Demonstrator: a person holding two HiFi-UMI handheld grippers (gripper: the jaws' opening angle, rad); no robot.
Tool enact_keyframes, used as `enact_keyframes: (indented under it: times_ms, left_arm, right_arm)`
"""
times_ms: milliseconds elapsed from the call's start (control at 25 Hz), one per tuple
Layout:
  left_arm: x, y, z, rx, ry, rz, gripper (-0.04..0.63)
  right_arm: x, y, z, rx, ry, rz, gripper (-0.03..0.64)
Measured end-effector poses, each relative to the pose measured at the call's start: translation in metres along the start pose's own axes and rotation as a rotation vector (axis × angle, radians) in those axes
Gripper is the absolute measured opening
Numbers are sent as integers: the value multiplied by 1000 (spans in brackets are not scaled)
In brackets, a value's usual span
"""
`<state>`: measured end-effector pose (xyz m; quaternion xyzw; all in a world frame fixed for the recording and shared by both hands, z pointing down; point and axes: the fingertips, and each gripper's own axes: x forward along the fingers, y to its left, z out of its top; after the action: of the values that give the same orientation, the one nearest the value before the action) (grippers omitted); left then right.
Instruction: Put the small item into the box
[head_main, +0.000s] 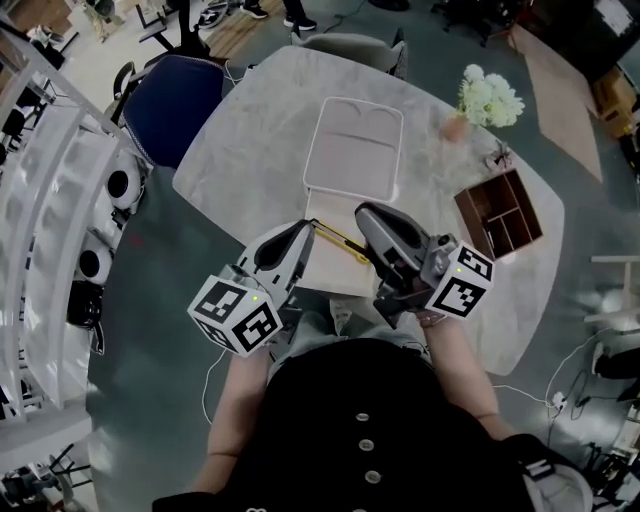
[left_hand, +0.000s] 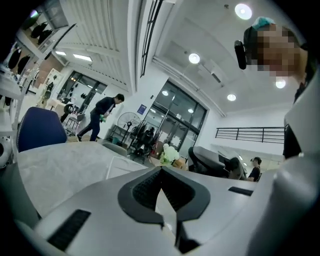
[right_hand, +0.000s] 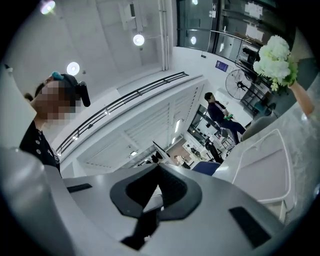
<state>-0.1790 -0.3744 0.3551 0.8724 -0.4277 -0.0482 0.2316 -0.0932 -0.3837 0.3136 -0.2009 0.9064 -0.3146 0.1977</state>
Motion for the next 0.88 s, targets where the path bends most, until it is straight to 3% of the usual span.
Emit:
enact_keyframes:
  times_ms: [200, 560, 880]
  left_arm:
    - [2, 4, -16, -5, 70, 34, 17]
    - [10, -6, -34, -18, 108, 19, 17]
    - [9, -2, -43, -20, 149, 45, 17]
  right_arm:
    - [-6, -6, -8, 5, 20, -36, 2]
    - [-12, -16, -27, -7, 69, -90, 2]
    - [-17, -39, -41, -3, 134, -236, 2]
